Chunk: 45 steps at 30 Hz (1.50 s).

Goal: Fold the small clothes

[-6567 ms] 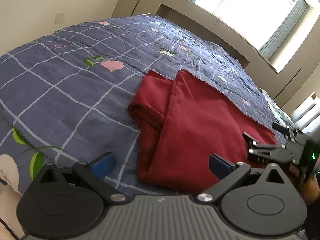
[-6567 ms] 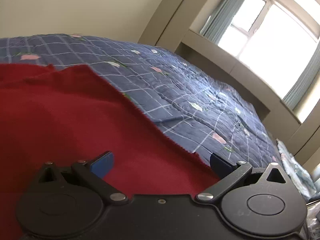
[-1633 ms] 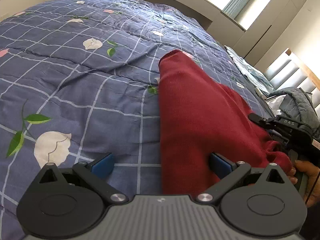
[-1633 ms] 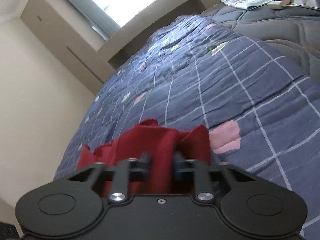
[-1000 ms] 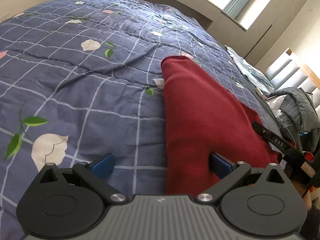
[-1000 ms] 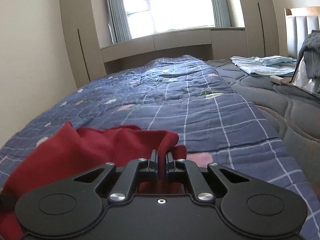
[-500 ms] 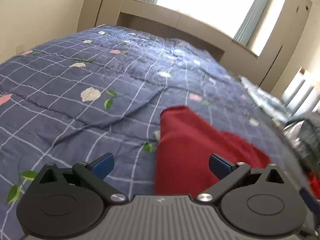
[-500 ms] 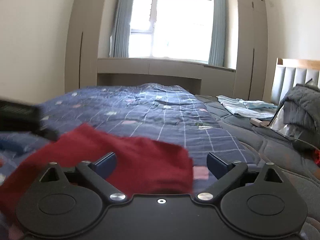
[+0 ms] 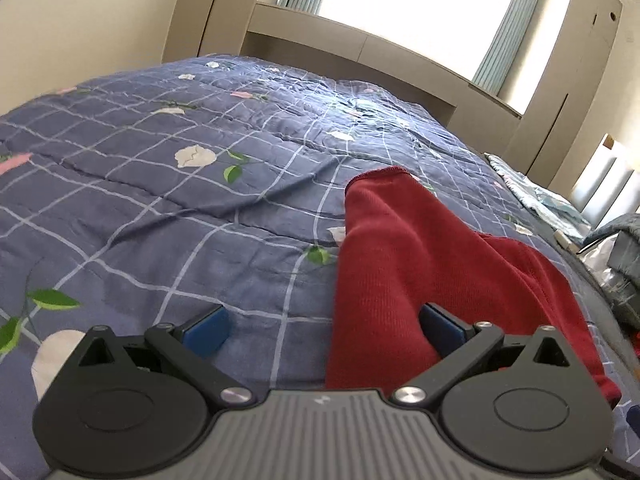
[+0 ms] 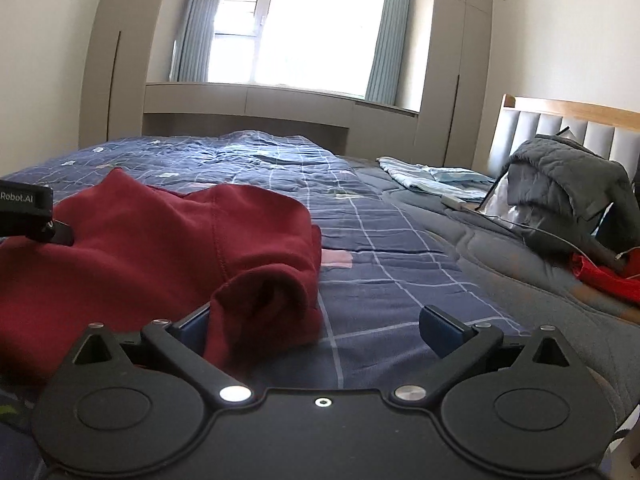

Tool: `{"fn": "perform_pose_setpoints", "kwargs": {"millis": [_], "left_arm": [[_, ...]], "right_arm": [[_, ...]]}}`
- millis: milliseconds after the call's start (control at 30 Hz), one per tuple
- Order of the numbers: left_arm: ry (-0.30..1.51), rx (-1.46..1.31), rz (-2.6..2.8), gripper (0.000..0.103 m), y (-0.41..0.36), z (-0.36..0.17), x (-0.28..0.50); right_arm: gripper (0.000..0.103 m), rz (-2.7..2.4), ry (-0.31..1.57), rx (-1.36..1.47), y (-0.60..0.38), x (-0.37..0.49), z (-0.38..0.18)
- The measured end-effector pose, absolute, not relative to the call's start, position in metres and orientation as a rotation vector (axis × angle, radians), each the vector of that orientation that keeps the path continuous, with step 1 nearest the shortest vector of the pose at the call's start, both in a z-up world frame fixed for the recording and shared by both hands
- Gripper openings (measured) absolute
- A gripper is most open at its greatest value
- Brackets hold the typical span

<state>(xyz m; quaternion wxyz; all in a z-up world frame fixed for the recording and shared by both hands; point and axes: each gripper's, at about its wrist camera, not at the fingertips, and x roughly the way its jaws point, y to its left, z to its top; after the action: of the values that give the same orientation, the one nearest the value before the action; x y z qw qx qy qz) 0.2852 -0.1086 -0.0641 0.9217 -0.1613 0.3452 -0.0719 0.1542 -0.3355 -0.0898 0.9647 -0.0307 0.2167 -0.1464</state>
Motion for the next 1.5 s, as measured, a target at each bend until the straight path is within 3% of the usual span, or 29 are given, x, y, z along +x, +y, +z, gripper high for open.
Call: {"fn": "perform_pose_setpoints", "kwargs": {"millis": [267, 467, 567, 667, 733, 800, 833, 967, 1200, 1267, 1333, 1400, 1500], "left_arm": [[0.677, -0.407, -0.186, 0.103, -0.097, -0.072, 0.283], [0.671, -0.425, -0.193, 0.103, -0.095, -0.073, 0.282], [0.67, -0.432, -0.195, 0.103, -0.095, -0.073, 0.282], [0.669, -0.436, -0.196, 0.103, -0.095, -0.074, 0.282], [0.669, -0.44, -0.197, 0.103, -0.095, -0.074, 0.282], [0.668, -0.441, -0.198, 0.103, -0.095, -0.074, 0.282], [0.668, -0.442, -0.199, 0.103, -0.095, -0.074, 0.283], [0.667, -0.444, -0.202, 0.103, -0.095, -0.074, 0.283], [0.668, -0.44, -0.201, 0.103, -0.096, -0.074, 0.283], [0.667, -0.442, -0.202, 0.103, -0.096, -0.074, 0.284], [0.668, -0.44, -0.201, 0.103, -0.097, -0.074, 0.284], [0.669, -0.441, -0.201, 0.103, -0.096, -0.074, 0.284], [0.669, -0.441, -0.201, 0.103, -0.096, -0.074, 0.284]], "right_arm": [[0.102, -0.145, 0.359, 0.059, -0.363, 0.172, -0.049], [0.1, 0.117, 0.53, 0.061, -0.377, 0.274, -0.025], [0.093, 0.206, 0.61, 0.011, -0.371, 0.323, -0.027], [0.07, 0.278, 0.707, -0.032, -0.362, 0.353, -0.036], [0.033, 0.292, 0.744, -0.044, -0.356, 0.361, -0.042], [0.018, 0.305, 0.74, -0.046, -0.355, 0.359, -0.044], [0.012, 0.296, 0.718, -0.055, -0.355, 0.354, -0.043], [0.011, 0.221, 0.654, -0.073, -0.357, 0.343, -0.042], [0.016, 0.169, 0.674, -0.026, -0.365, 0.342, -0.064], [0.03, 0.155, 0.65, -0.028, -0.366, 0.338, -0.062], [0.07, 0.111, 0.63, -0.029, -0.369, 0.331, -0.058], [0.088, 0.041, 0.604, -0.02, -0.374, 0.319, -0.052], [0.098, -0.027, 0.553, 0.005, -0.38, 0.294, -0.044]]}}
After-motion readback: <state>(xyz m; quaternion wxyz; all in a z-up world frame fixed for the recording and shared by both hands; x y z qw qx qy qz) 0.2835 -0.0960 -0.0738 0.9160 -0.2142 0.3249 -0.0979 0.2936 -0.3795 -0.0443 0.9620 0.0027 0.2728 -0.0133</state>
